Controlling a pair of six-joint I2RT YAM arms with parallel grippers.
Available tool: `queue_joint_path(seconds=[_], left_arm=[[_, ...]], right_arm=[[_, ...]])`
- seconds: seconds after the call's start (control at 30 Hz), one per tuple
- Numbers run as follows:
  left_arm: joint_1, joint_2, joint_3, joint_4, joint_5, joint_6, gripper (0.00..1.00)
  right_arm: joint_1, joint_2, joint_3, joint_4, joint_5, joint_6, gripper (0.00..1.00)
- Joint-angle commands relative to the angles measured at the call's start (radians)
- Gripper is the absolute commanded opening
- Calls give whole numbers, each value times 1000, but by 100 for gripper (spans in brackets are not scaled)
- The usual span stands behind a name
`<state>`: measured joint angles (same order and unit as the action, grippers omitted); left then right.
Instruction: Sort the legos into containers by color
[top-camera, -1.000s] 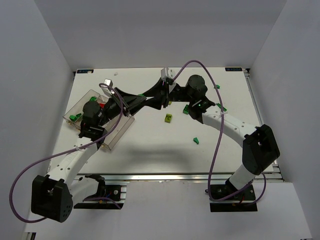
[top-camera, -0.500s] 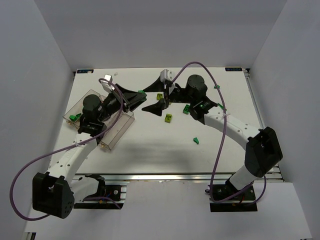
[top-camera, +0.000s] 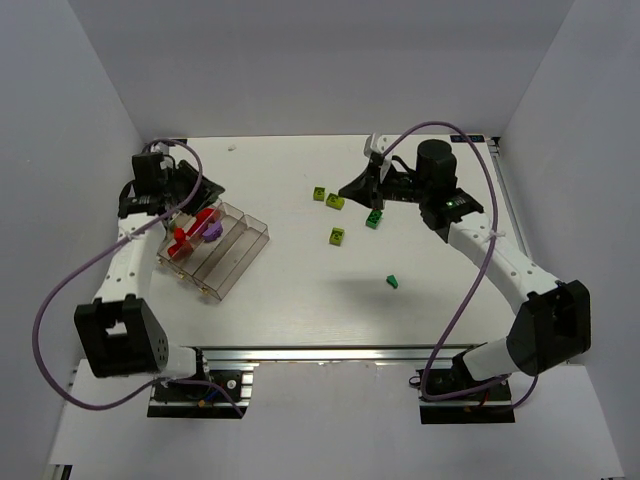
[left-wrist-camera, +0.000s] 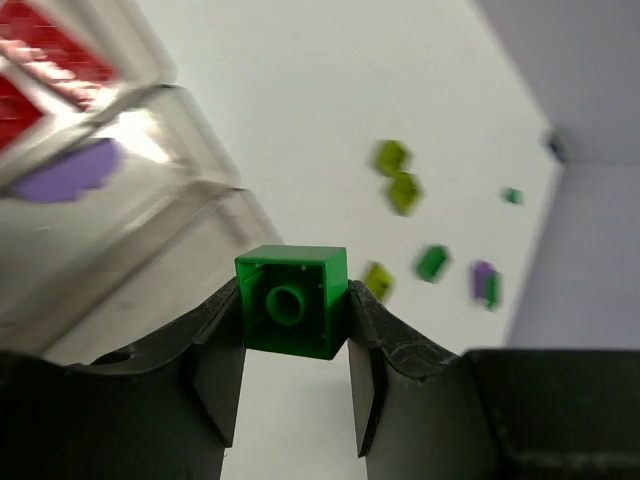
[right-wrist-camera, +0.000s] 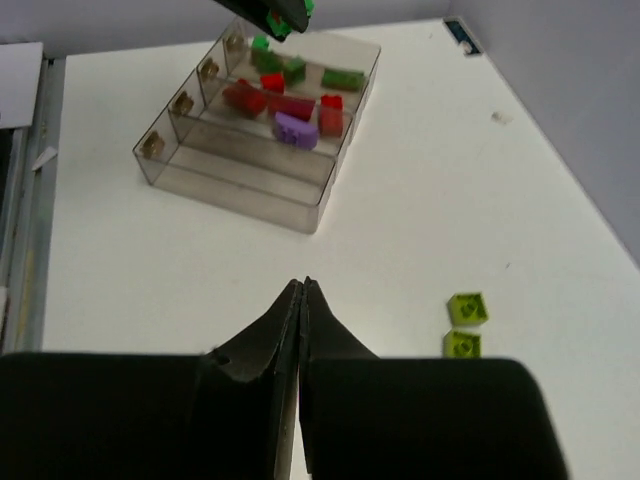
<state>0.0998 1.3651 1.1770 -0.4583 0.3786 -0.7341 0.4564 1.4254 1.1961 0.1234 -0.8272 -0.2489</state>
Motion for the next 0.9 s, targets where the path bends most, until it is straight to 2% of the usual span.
queue_joint_path(seconds=[0.0, 0.1, 0.33, 0.7, 0.73, 0.77, 0.83, 0.87], left_arm=[[37, 78, 93, -246, -231, 200, 0], [60, 171, 194, -281, -343, 240, 0], [116, 365, 383, -303, -492, 286, 0], [189, 558, 452, -264, -541, 285, 1], [189, 562, 449, -249, -541, 285, 6], [189, 568, 449, -246, -547, 283, 18], [189, 583, 452, -243, -553, 280, 29], [189, 589, 458, -246, -560, 280, 42]], right_arm=[[-16, -60, -18, -159, -21, -76, 1], [-33, -95, -70, -156, 14, -79, 7], [-93, -125, -125, -159, 34, -50, 12], [-156, -135, -139, -176, 37, -53, 18], [-157, -134, -138, -176, 37, -53, 18], [-160, -132, -135, -176, 37, -55, 19], [-162, -131, -133, -177, 39, -55, 21], [-162, -129, -132, -176, 40, -55, 22]])
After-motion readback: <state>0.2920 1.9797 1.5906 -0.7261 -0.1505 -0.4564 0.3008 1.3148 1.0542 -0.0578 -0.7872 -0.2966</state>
